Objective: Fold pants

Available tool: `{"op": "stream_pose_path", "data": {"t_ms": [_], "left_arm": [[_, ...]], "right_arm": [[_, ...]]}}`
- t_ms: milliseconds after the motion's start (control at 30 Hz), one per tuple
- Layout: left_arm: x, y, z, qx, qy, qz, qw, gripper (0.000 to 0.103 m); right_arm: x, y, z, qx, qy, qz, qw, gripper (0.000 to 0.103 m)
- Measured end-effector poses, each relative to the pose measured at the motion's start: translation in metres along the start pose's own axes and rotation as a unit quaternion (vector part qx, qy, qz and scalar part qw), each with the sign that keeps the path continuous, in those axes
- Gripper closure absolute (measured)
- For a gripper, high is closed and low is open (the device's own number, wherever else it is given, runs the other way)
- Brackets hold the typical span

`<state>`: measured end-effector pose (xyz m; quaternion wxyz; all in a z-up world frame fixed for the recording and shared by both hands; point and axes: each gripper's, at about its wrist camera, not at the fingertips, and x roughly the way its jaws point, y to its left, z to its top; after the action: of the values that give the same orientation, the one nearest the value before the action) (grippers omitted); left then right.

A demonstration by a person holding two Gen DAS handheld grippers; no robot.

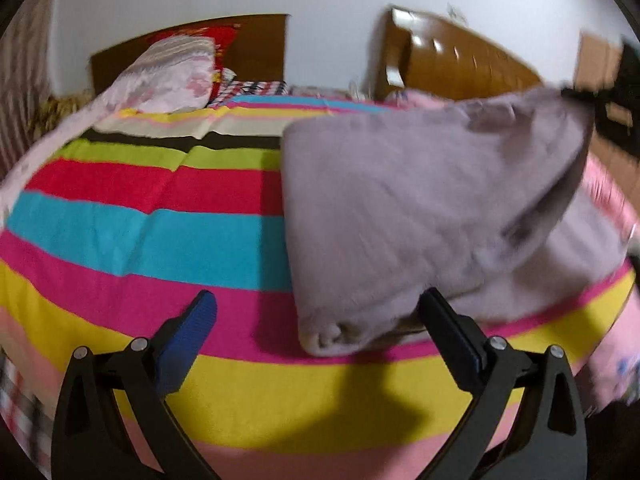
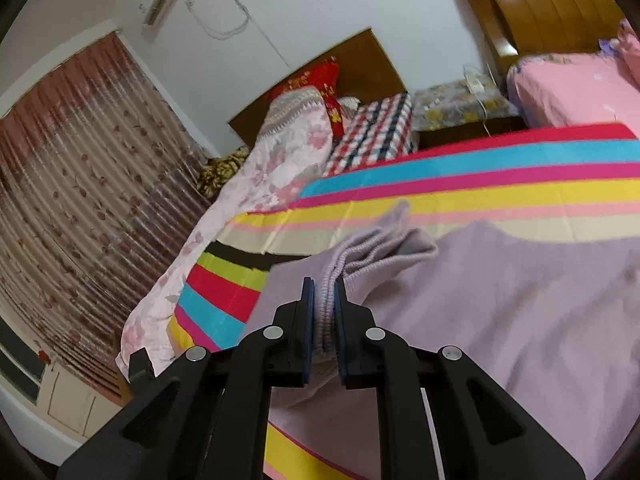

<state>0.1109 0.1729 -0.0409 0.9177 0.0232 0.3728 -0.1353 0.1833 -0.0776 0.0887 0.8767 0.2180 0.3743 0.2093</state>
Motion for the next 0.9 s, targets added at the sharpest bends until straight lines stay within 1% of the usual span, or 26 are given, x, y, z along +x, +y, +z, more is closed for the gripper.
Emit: {"op": "stream_pose_path", "data": {"t_ms": [33,100,200,233,300,367,433,500,533,567,600,667,767,867,900], "left_arm": [[0.002,0.001,0.000,0.001,0.003,0.001,1.0000,0.001],[0.004,0.007,0.002,-0.017,0.005,-0.002,0.9998,0.001],[0.002,0.015,0.004,-0.044,-0.007,-0.001,0.9990,0.001],[0.000,0.018,0.004,-0.055,-0.014,-0.007,0.9984,0.001],[-0.003,0.022,0.004,-0.068,-0.023,-0.008,0.9974,0.001],[-0.003,0.026,0.002,-0.080,-0.022,-0.016,0.9965,0.001],[-0.004,0.026,-0.001,-0.080,-0.017,-0.021,0.9964,0.001],[-0.006,0.025,-0.004,-0.076,-0.015,-0.033,0.9965,0.002],[-0.008,0.026,-0.005,-0.075,-0.015,-0.036,0.9965,0.002],[-0.009,0.027,-0.006,-0.075,-0.016,-0.037,0.9964,0.002],[-0.010,0.028,-0.007,-0.078,-0.016,-0.038,0.9961,0.002],[-0.013,0.031,-0.011,-0.086,-0.021,-0.036,0.9954,0.002],[-0.015,0.032,-0.013,-0.097,-0.030,-0.036,0.9942,0.002],[-0.013,0.029,-0.012,-0.097,-0.034,-0.030,0.9942,0.002],[-0.013,0.029,-0.012,-0.097,-0.035,-0.029,0.9943,0.002]], "right_arm": [[0.004,0.000,0.000,-0.001,0.003,0.001,1.000,0.091],[0.008,-0.003,0.000,-0.001,0.008,0.000,1.000,0.091],[0.019,-0.026,-0.007,0.018,0.032,-0.016,0.999,0.091],[0.023,-0.035,-0.012,0.026,0.039,-0.027,0.999,0.091],[0.033,-0.059,-0.029,0.051,0.063,-0.044,0.996,0.091],[0.039,-0.077,-0.045,0.072,0.083,-0.053,0.993,0.091],[0.039,-0.085,-0.056,0.079,0.094,-0.065,0.990,0.090],[0.034,-0.088,-0.063,0.070,0.094,-0.081,0.990,0.077],[0.031,-0.091,-0.064,0.077,0.096,-0.085,0.989,0.058],[0.024,-0.095,-0.066,0.092,0.094,-0.069,0.989,0.044],[0.018,-0.095,-0.068,0.098,0.087,-0.052,0.990,0.034],[0.009,-0.088,-0.072,0.084,0.086,-0.047,0.992,0.033],[0.018,-0.074,-0.084,0.070,0.123,-0.036,0.989,0.033],[0.031,-0.062,-0.084,0.049,0.135,-0.056,0.988,0.031],[0.037,-0.059,-0.080,0.047,0.146,-0.063,0.986,0.031]]}}
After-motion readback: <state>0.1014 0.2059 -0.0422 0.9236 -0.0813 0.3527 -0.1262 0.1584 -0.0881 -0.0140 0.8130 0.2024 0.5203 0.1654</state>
